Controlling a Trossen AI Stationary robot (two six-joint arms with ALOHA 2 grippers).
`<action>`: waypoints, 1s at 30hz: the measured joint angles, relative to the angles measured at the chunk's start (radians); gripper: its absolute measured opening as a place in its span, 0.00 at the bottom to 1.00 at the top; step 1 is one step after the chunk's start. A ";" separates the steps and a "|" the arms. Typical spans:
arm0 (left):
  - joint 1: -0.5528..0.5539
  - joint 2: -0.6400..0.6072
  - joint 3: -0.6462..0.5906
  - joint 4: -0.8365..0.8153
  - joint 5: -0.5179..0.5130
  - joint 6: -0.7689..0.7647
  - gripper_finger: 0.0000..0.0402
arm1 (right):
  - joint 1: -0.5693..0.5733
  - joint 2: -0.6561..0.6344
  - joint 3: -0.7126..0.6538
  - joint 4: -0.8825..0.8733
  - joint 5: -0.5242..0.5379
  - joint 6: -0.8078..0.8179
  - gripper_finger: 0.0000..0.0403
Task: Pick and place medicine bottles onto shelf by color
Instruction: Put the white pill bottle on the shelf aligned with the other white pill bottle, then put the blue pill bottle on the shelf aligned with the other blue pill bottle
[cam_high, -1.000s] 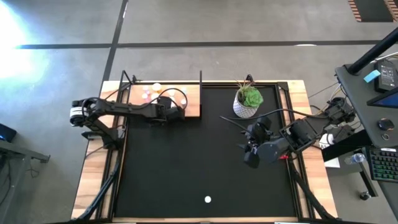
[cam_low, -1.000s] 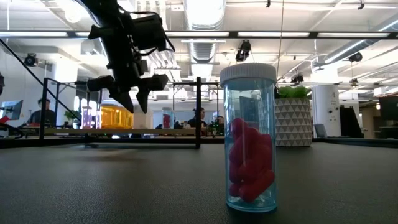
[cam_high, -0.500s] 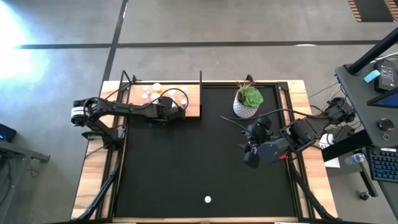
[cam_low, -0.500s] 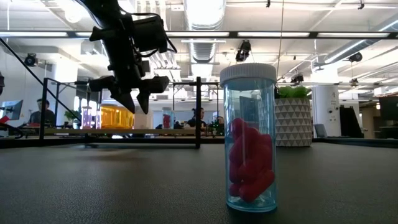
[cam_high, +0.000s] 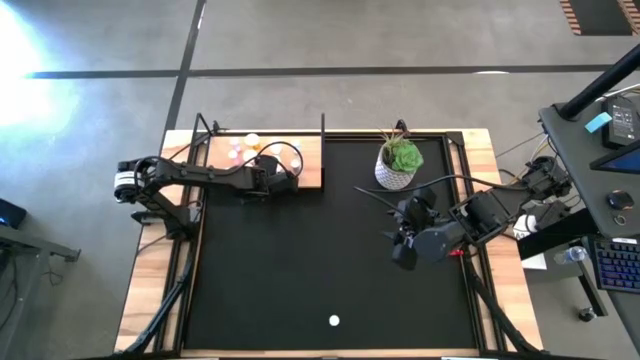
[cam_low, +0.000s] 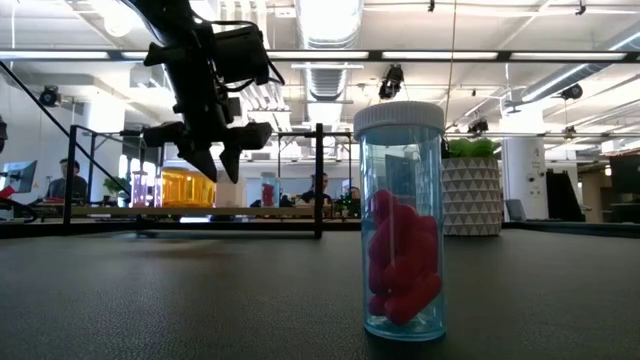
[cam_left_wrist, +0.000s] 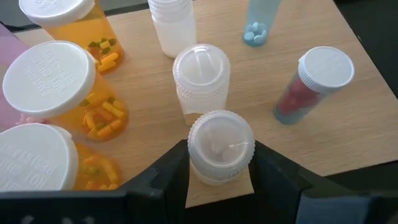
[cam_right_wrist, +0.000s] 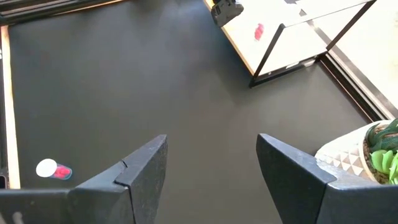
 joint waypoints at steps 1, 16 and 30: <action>0.000 0.000 0.000 0.000 0.000 0.000 0.33 | 0.000 0.000 0.000 0.000 0.000 0.000 0.59; 0.001 0.001 0.003 -0.008 0.021 -0.001 0.54 | 0.000 0.000 0.000 0.001 0.000 0.000 0.59; 0.002 -0.073 0.039 -0.005 -0.006 0.053 0.60 | 0.000 0.000 0.000 0.001 0.000 0.029 0.59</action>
